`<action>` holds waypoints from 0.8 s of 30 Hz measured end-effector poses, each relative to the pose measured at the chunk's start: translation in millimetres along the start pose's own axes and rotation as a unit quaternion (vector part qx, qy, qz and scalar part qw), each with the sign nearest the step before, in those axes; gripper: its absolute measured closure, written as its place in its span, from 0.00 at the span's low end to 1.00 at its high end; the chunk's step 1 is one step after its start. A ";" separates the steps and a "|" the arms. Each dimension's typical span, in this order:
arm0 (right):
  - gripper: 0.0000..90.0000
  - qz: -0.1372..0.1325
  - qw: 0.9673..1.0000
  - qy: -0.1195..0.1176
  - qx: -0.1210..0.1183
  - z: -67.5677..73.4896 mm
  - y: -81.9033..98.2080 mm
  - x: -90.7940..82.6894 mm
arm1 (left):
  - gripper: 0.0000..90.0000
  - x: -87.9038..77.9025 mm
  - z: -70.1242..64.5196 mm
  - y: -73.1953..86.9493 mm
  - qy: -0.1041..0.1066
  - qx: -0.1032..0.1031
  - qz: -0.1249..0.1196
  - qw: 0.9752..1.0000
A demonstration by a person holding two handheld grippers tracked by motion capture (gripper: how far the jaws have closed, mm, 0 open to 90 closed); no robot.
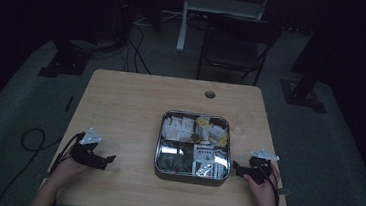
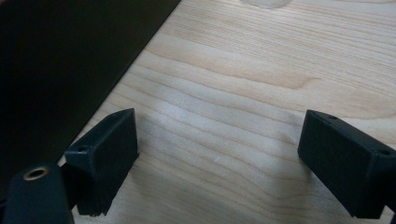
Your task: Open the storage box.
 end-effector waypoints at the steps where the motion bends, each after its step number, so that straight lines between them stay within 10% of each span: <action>1: 0.13 0.000 1.000 0.000 0.000 0.0 0.0 0.0 | 0.01 -0.2 -2.2 -3.9 0.001 0.005 -0.002 1.000; 24: 0.13 0.000 1.000 0.000 0.000 0.0 0.0 0.0 | 0.01 7.1 -44.6 -72.4 0.065 0.069 -0.047 0.994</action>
Point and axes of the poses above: each handheld gripper's, and its own axes: x roughly forward along the jaws, y roughly out of its underside, z roughly to its left, the point moved 4 cm from there along x, roughly forward along the jaws, and after that the axes turned 2 degrees about x, right-handed, at the moved point
